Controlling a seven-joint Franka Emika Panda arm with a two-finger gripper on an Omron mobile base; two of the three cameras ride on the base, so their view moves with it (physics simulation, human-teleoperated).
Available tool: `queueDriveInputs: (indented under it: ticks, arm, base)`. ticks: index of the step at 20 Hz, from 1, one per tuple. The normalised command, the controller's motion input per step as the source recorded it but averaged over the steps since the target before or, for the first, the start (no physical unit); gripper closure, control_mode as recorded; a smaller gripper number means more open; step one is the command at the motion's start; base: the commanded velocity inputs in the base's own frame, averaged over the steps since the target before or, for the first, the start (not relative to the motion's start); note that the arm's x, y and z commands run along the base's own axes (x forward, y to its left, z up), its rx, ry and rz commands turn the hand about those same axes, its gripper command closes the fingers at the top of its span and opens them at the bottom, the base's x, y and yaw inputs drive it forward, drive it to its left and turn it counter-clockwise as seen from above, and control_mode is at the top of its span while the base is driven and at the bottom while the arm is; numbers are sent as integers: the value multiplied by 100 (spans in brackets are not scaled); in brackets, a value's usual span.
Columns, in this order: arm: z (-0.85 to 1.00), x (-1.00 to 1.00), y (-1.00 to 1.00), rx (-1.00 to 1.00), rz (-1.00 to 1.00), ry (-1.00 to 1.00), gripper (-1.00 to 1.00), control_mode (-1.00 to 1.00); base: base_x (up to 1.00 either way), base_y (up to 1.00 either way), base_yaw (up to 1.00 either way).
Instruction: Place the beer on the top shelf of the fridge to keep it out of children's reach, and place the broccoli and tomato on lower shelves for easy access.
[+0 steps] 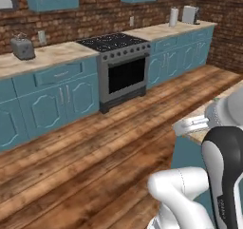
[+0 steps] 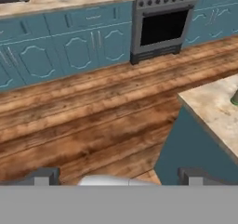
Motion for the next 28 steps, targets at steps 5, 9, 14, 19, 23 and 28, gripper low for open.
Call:
queueDriveInputs:
  ticks: [5,9,14,19,23,28]
  arm:
    - [0,0,0,0,0,0,-100,100]
    - [0,0,0,0,0,0,-100,100]
    - [0,0,0,0,0,0,-100,100]
    - [0,0,0,0,0,0,-100,100]
    - [0,0,0,0,0,0,-100,100]
    - [0,0,0,0,0,0,-100,100]
  base:
    - [10,0,-64]
    - [24,2,-65]
    - [27,9,-63]
    - [34,31,-57]
    - [31,58,-48]
    - [24,71,-35]
